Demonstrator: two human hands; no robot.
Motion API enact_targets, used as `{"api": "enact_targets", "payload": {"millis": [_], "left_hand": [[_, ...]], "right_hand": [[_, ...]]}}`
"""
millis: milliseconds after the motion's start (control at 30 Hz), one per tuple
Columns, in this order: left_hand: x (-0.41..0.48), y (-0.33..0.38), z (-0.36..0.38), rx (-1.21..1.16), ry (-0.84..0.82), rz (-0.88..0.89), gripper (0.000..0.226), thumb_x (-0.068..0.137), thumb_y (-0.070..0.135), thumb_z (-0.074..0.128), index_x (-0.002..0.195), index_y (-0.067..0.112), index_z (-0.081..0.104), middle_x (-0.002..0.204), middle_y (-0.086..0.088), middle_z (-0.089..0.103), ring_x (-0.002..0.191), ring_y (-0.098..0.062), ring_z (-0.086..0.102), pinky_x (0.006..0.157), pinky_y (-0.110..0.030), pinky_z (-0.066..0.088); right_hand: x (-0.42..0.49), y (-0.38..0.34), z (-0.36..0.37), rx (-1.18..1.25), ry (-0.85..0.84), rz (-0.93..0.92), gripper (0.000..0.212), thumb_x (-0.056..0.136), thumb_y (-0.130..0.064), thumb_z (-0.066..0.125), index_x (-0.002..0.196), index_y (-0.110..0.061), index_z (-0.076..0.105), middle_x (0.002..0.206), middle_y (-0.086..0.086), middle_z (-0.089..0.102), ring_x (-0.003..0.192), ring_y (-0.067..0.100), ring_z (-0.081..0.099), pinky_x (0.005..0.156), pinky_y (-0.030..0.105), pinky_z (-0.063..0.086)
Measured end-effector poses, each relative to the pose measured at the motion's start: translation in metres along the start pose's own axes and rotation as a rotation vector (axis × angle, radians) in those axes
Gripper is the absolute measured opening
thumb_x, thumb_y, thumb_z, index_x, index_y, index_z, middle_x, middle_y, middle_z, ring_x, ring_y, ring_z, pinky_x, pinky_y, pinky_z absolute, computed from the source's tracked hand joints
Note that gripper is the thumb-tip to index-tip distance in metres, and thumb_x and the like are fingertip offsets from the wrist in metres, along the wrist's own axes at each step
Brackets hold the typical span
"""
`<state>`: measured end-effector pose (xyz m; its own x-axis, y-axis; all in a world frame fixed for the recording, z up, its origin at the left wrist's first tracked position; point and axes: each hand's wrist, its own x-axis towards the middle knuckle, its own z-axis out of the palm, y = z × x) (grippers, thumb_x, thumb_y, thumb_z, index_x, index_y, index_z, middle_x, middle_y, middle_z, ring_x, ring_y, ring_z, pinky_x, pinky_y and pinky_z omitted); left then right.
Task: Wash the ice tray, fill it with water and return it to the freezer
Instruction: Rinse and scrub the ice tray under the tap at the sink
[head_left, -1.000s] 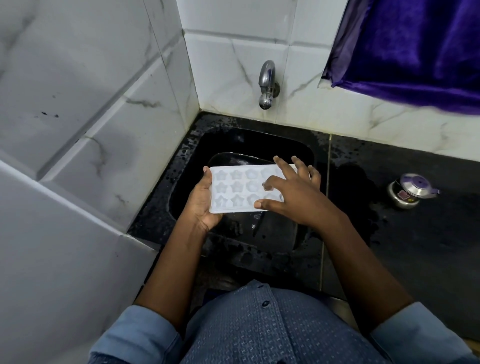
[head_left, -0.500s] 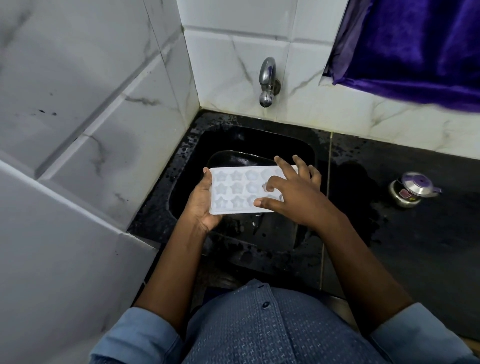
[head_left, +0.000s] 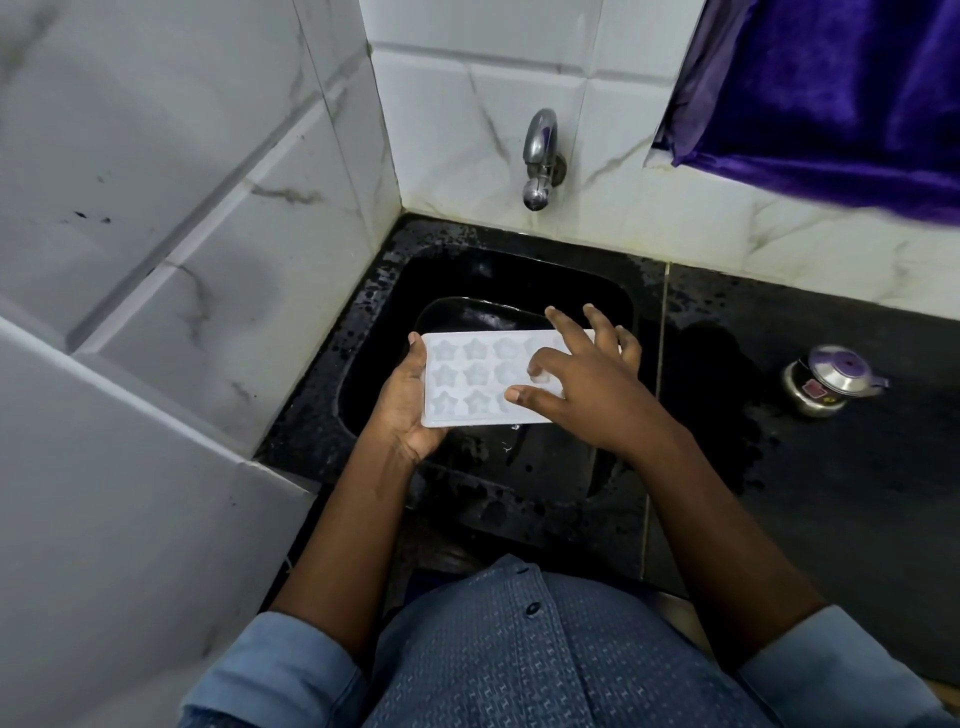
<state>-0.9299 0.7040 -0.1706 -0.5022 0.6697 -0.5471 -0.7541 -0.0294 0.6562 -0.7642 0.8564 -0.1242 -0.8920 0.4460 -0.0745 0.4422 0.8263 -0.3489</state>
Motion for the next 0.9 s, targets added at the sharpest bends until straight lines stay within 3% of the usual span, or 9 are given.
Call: {"api": "enact_targets", "payload": {"millis": [100, 267, 433, 600, 900], "left_hand": [[0.001, 0.000, -0.001, 0.000, -0.002, 0.000, 0.077, 0.106, 0.069, 0.032, 0.140, 0.007, 0.062, 0.133, -0.020, 0.072, 0.117, -0.036, 0.073, 0.086, -0.050, 0.062], [0.003, 0.000, -0.001, 0.004, -0.005, 0.002, 0.078, 0.106, 0.070, 0.031, 0.142, 0.007, 0.062, 0.134, -0.020, 0.071, 0.120, -0.038, 0.071, 0.093, -0.053, 0.058], [0.007, 0.002, -0.003, -0.004, 0.001, 0.010, 0.079, 0.106, 0.069, 0.032, 0.143, 0.007, 0.061, 0.135, -0.020, 0.070, 0.122, -0.038, 0.070, 0.095, -0.053, 0.057], [0.010, 0.001, -0.004, 0.005, -0.011, -0.003, 0.079, 0.106, 0.070, 0.031, 0.145, 0.007, 0.060, 0.136, -0.020, 0.070, 0.124, -0.039, 0.069, 0.094, -0.053, 0.058], [0.015, 0.005, -0.010, -0.020, -0.022, -0.004, 0.080, 0.105, 0.070, 0.034, 0.145, 0.006, 0.059, 0.139, -0.022, 0.068, 0.128, -0.041, 0.066, 0.099, -0.056, 0.056]], "right_hand": [[0.001, 0.000, 0.000, -0.016, 0.005, 0.024, 0.048, 0.095, -0.078, 0.043, 0.110, -0.038, 0.065, 0.176, -0.002, 0.009, 0.160, 0.028, -0.013, 0.124, 0.057, -0.007], [0.002, 0.000, 0.000, 0.018, -0.008, 0.008, 0.047, 0.095, -0.077, 0.044, 0.100, -0.036, 0.066, 0.175, -0.002, 0.011, 0.160, 0.026, -0.013, 0.123, 0.055, -0.008], [0.004, 0.000, 0.000, 0.002, 0.013, 0.030, 0.049, 0.096, -0.077, 0.040, 0.113, -0.039, 0.066, 0.175, -0.002, 0.011, 0.160, 0.028, -0.011, 0.123, 0.056, -0.006], [0.006, -0.003, 0.001, -0.005, -0.009, 0.014, 0.049, 0.095, -0.078, 0.043, 0.100, -0.035, 0.067, 0.175, -0.002, 0.012, 0.160, 0.027, -0.010, 0.123, 0.055, -0.007], [0.006, 0.002, -0.003, 0.059, -0.036, -0.011, 0.040, 0.097, -0.070, 0.052, 0.117, -0.039, 0.067, 0.175, -0.007, 0.010, 0.160, 0.023, -0.012, 0.122, 0.050, -0.008]]}}
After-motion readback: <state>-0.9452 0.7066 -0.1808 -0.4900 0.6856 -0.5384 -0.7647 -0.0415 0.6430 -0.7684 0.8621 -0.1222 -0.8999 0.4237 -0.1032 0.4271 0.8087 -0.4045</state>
